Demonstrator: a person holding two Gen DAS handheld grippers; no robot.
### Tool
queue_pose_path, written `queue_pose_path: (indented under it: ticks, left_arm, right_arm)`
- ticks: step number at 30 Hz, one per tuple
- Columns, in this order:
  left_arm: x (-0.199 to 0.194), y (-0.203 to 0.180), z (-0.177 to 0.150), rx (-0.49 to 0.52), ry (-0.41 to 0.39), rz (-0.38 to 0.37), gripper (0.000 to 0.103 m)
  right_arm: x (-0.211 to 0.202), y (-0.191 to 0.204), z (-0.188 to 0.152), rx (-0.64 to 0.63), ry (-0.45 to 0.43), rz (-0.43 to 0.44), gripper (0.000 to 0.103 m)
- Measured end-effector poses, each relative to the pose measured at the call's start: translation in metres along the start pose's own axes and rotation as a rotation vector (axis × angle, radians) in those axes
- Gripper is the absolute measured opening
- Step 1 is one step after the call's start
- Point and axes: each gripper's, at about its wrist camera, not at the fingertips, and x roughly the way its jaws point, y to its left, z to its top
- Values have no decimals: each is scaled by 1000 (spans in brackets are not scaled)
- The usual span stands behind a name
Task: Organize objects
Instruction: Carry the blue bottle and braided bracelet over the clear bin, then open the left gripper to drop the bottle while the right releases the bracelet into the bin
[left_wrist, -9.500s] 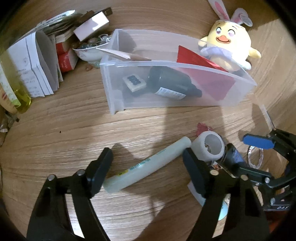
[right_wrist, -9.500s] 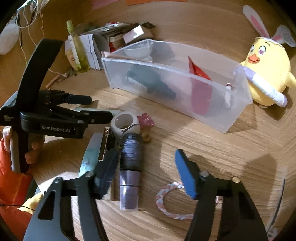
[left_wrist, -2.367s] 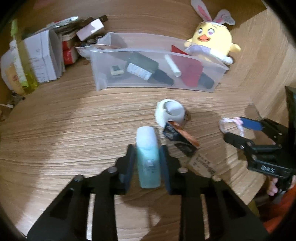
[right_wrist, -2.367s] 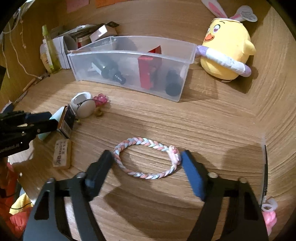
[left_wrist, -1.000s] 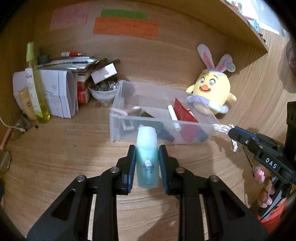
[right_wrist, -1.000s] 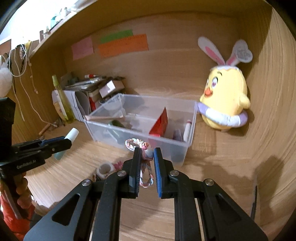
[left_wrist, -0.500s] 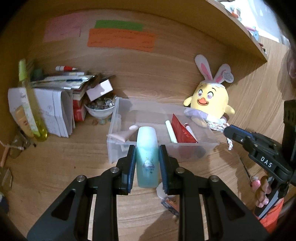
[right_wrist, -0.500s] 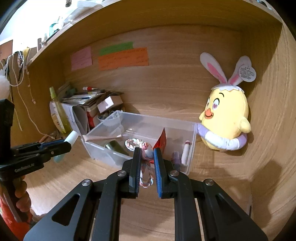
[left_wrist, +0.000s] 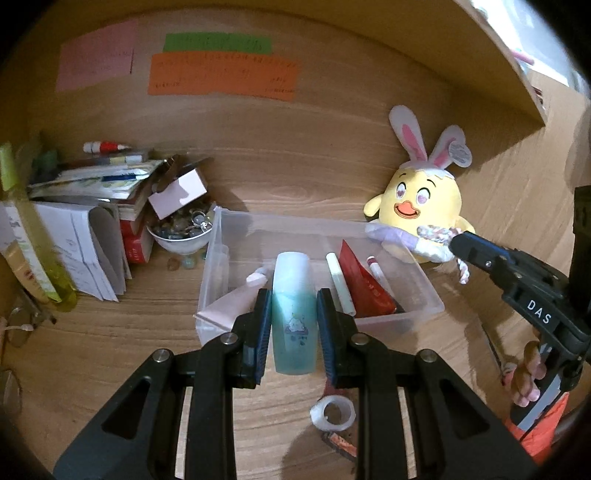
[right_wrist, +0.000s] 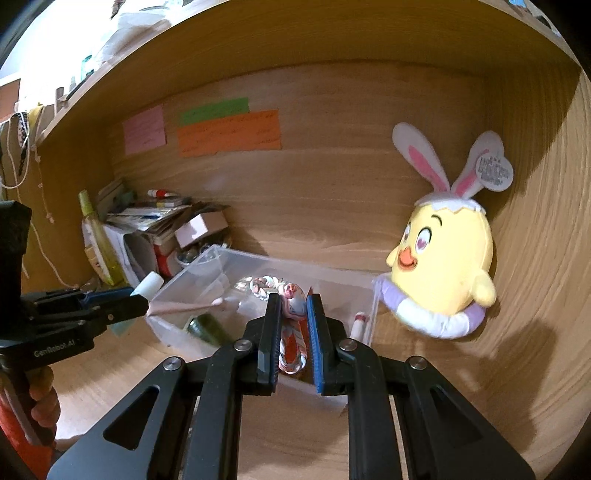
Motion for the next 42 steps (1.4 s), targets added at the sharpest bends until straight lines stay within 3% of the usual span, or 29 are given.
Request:
queue_pose_path:
  ticks: [14,31,42]
  left_arm:
    - [42,10,9,-4,70,-1,24]
    - [83,-17,9,76,150,-27,22]
    - [87,-32,6,112,150,-28,22]
  right_arm:
    - [48,-19,1,4,93,-52,12]
    - [81,-25,-24,32,203,-34,13]
    - [94,-24,-30,24,252,-17,13]
